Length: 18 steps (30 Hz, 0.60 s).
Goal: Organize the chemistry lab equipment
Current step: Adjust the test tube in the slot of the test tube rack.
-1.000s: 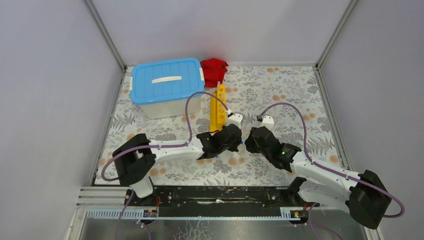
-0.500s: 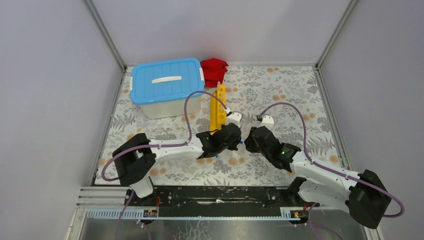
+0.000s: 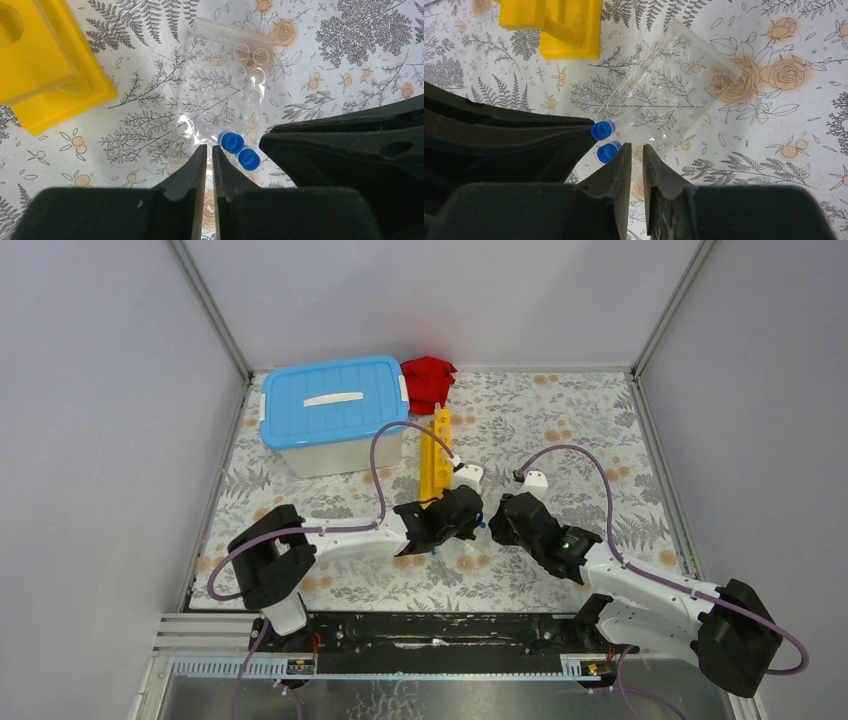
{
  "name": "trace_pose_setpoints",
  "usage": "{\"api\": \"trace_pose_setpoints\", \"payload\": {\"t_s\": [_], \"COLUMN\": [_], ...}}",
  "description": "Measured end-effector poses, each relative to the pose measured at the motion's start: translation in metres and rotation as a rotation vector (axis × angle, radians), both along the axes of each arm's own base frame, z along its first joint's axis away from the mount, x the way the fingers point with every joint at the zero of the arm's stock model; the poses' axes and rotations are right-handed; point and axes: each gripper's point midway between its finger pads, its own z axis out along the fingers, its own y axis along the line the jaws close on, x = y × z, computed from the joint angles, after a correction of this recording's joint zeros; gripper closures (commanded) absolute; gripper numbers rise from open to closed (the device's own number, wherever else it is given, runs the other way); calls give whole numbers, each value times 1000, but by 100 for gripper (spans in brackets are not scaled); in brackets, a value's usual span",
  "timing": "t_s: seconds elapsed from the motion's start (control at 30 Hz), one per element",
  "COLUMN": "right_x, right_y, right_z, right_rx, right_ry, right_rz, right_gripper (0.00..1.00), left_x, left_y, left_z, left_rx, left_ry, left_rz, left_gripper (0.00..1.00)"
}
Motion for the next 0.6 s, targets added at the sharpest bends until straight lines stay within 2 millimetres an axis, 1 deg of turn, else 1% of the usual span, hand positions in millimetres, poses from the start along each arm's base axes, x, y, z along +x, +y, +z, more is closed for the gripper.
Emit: {"api": "trace_pose_setpoints", "payload": {"t_s": [0.23, 0.33, 0.47, 0.6], "right_x": [0, -1, -8, -16], "right_y": [0, 0, 2, 5], "right_z": [0, 2, 4, 4], "right_rx": [0, 2, -7, -19], "right_ry": [0, -3, -10, -12], "right_rz": [0, 4, 26, 51], "right_gripper": [80, 84, 85, 83], "left_x": [3, 5, 7, 8], "left_y": [2, 3, 6, 6], "left_z": [0, 0, 1, 2], "left_rx": [0, 1, 0, -3], "left_ry": [0, 0, -1, -2], "left_rz": [8, 13, 20, 23], "left_gripper": [85, 85, 85, 85]}}
